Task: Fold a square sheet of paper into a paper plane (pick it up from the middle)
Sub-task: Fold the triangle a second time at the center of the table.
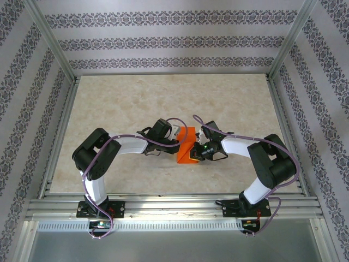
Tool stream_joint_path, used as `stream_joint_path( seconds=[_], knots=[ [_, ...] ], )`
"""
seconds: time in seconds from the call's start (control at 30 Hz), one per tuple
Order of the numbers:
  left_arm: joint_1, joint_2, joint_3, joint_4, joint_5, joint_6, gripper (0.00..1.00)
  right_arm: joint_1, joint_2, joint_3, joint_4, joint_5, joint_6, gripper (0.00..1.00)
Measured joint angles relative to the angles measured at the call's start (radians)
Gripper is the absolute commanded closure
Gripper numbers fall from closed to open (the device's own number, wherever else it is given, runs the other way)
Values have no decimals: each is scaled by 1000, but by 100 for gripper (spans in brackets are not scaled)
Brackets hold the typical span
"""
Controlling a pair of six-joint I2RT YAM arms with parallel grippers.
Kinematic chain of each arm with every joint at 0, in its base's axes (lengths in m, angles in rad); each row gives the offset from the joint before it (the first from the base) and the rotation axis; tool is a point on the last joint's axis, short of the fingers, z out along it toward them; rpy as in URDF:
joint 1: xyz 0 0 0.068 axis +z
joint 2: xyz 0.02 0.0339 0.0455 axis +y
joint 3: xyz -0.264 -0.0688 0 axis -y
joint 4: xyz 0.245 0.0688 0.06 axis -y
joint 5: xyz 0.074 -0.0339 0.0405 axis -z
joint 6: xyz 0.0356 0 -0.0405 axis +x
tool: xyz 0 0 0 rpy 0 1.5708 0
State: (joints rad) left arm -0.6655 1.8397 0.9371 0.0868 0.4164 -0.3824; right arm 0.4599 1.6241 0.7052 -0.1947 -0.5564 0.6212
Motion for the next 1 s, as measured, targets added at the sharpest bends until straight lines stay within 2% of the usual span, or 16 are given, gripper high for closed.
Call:
stream_joint_path(
  seconds=[1.0],
  knots=[
    [0, 24, 10, 4, 4, -8, 100, 0, 0, 3, -8, 2, 0, 94]
  ],
)
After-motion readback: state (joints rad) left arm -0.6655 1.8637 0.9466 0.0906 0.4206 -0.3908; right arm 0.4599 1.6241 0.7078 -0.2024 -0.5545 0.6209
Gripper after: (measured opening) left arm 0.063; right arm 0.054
